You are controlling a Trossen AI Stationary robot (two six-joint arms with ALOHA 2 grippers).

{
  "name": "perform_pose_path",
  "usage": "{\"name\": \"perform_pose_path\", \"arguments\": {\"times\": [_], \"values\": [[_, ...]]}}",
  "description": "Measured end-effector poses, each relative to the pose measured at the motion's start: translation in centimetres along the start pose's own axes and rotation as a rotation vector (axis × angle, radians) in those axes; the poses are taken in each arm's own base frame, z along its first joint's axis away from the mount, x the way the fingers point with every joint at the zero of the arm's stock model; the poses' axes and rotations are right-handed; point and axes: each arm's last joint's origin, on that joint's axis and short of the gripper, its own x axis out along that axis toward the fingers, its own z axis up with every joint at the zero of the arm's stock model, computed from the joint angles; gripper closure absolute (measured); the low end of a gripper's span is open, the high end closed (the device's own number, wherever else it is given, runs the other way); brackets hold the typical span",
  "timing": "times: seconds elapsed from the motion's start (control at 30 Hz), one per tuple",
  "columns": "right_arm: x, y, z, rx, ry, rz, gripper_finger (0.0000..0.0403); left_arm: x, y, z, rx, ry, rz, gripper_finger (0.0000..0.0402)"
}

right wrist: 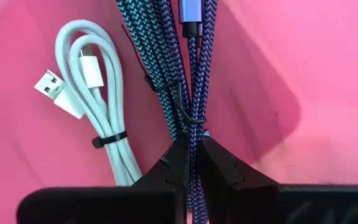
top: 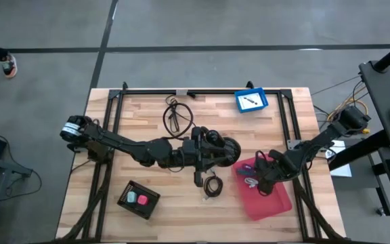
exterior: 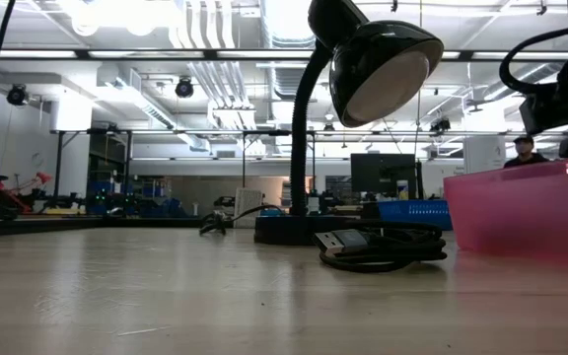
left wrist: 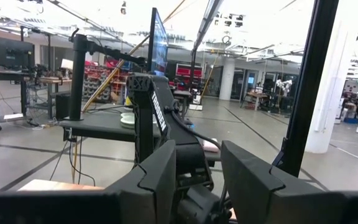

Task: Pick and place items into bin
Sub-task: Put the purple charger cable into the pink bin, then put the black charger cable into the pink bin

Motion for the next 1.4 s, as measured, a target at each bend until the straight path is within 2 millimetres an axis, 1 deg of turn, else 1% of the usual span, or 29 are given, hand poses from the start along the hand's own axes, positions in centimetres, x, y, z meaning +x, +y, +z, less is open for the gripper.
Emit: {"name": "perform_pose_path", "arguments": {"times": [0.2, 0.27, 0.53, 0.67, 0.8, 0.9, 1.1, 1.23, 1.4], "values": [[-0.3, 0.1, 0.1, 0.019, -0.003, 0.015, 0.0389, 0.0, 0.0, 0.0, 0.000, 0.001, 0.000, 0.0288], [-0.4, 0.1, 0.1, 0.032, 0.000, 0.022, 0.0380, 0.0, 0.0, 0.0, 0.001, 0.002, 0.000, 0.0288], [-0.6, 0.1, 0.0, 0.046, 0.012, 0.045, 0.0303, -0.1, 0.0, -0.3, 0.003, 0.009, 0.001, 0.0288], [-1.0, 0.2, 0.1, 0.075, 0.018, 0.065, 0.0272, -0.1, 0.1, -0.4, 0.004, 0.012, 0.001, 0.0288], [-2.0, 0.9, 0.5, 0.066, 0.038, 0.153, 0.0253, -0.2, 0.0, -0.5, 0.005, 0.019, -0.001, 0.0288], [-3.6, 1.4, 1.0, 0.034, 0.017, 0.239, 0.0242, -0.2, 0.0, -0.8, 0.012, 0.043, -0.001, 0.0288], [-6.3, 1.8, 1.6, -0.022, -0.061, 0.335, 0.0221, -0.2, -0.2, -0.9, 0.010, 0.053, -0.005, 0.0288], [-7.5, 1.7, 1.9, -0.076, -0.138, 0.353, 0.0213, -0.3, -0.2, -1.4, -0.076, 0.103, -0.011, 0.0288], [-8.0, 1.4, 1.9, -0.088, -0.180, 0.352, 0.0219, -0.5, -0.3, -2.7, -0.189, 0.251, -0.075, 0.0288]]}}
